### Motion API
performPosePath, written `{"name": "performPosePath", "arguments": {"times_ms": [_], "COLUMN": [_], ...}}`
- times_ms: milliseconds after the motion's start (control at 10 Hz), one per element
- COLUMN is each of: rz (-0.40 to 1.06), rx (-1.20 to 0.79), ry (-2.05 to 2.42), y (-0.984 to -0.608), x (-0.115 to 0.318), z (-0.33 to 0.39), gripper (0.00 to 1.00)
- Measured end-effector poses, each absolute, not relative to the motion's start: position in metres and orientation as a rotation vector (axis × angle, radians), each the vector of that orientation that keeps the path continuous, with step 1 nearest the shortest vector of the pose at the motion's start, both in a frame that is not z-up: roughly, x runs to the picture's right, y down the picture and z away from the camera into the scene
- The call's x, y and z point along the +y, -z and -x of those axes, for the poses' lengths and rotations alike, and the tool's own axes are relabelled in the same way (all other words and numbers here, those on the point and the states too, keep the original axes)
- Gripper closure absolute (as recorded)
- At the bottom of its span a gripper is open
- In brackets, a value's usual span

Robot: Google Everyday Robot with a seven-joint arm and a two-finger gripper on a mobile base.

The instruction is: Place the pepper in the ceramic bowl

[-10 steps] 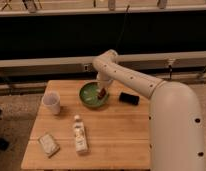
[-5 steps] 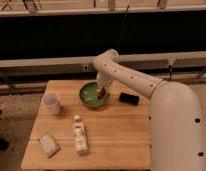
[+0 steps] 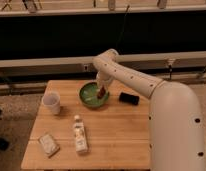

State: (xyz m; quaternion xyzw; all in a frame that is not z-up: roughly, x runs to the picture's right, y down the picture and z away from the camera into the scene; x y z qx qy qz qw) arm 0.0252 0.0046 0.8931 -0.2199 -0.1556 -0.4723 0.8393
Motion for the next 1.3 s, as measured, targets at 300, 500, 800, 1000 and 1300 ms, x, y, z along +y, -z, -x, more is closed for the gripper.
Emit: {"name": "performPosePath", "arguments": {"times_ms": [300, 500, 800, 1000, 1300], "rz": [0.462, 0.46, 0.456, 0.454, 0.45], "rx": [-0.336, -0.34, -0.346, -0.351, -0.357], "ry": [1.005, 1.01, 1.016, 1.021, 1.029], "y": [-0.8932, -0.8929, -0.8924, -0.8925, -0.8921], "x": [0.0037, 0.0027, 0.0013, 0.0009, -0.0003], "z": [-0.0249, -0.025, -0.0244, -0.0241, -0.0233], "gripper": [0.84, 0.82, 0.74, 0.73, 0.69]}}
